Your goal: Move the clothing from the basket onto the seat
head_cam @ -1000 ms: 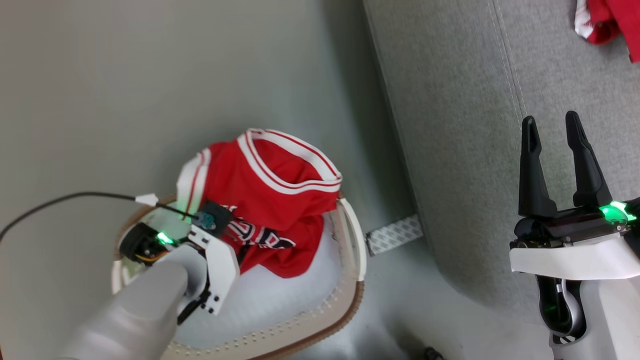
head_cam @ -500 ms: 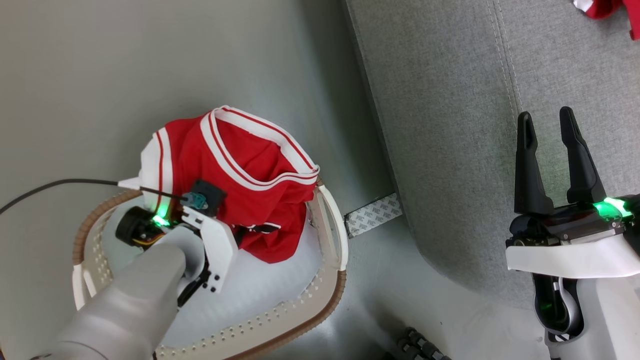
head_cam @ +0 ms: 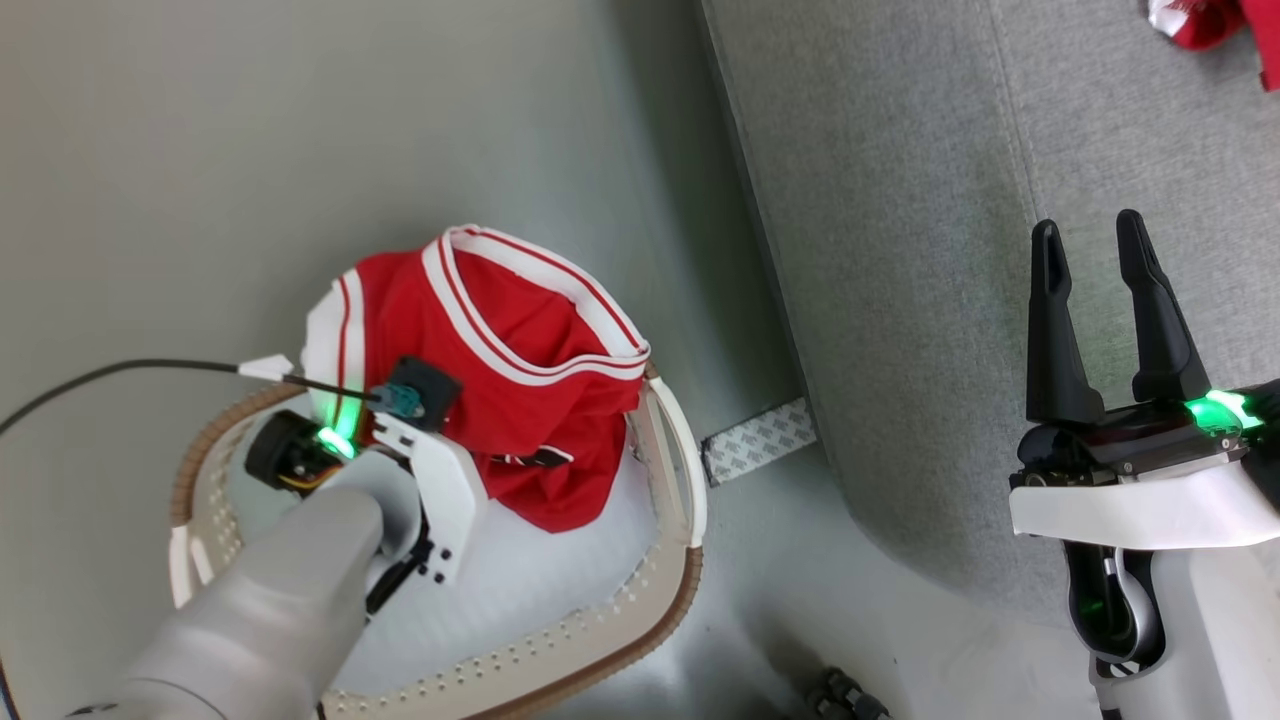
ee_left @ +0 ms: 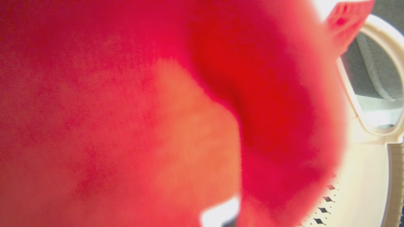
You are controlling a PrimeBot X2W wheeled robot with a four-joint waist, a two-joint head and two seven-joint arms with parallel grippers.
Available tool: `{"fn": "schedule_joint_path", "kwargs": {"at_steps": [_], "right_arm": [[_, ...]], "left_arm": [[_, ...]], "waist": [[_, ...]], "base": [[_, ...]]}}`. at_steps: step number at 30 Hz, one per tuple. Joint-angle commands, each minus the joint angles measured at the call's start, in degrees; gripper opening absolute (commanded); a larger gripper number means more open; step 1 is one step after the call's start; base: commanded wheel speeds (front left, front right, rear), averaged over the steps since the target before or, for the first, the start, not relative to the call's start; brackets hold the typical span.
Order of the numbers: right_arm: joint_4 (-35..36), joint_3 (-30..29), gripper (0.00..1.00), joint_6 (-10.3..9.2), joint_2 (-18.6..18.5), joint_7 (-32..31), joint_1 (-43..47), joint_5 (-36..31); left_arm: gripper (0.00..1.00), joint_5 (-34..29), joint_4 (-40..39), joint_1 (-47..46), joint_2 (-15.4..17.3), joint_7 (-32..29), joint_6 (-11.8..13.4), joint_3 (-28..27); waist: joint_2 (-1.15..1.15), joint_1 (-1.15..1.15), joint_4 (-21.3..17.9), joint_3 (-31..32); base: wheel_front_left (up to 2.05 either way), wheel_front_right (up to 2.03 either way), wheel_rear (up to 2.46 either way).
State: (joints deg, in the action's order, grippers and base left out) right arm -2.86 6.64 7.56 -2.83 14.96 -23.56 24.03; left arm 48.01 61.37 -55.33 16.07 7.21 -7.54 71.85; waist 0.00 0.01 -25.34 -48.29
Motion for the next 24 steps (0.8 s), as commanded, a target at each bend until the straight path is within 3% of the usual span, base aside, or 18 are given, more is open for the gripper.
{"fn": "schedule_joint_path", "kwargs": {"at_steps": [1, 24], "right_arm": [[-0.2, -0.4, 1.00, -0.14, 0.1, 0.2, -0.8, -0.8], [-4.0, -4.7, 1.00, -0.14, 0.0, 0.2, 3.0, -9.3]], "left_arm": [[0.00, 0.7, -0.3, 0.7, 0.0, 0.3, 0.1, 0.2], [0.00, 3.4, -9.0, 9.2, -3.9, 7.9, 0.1, 1.3]], "waist": [[0.00, -0.01, 0.5, 1.1], [0.00, -0.01, 10.8, 22.6]], "base": [[0.00, 0.00, 0.00], [0.00, 0.00, 0.00]]}}
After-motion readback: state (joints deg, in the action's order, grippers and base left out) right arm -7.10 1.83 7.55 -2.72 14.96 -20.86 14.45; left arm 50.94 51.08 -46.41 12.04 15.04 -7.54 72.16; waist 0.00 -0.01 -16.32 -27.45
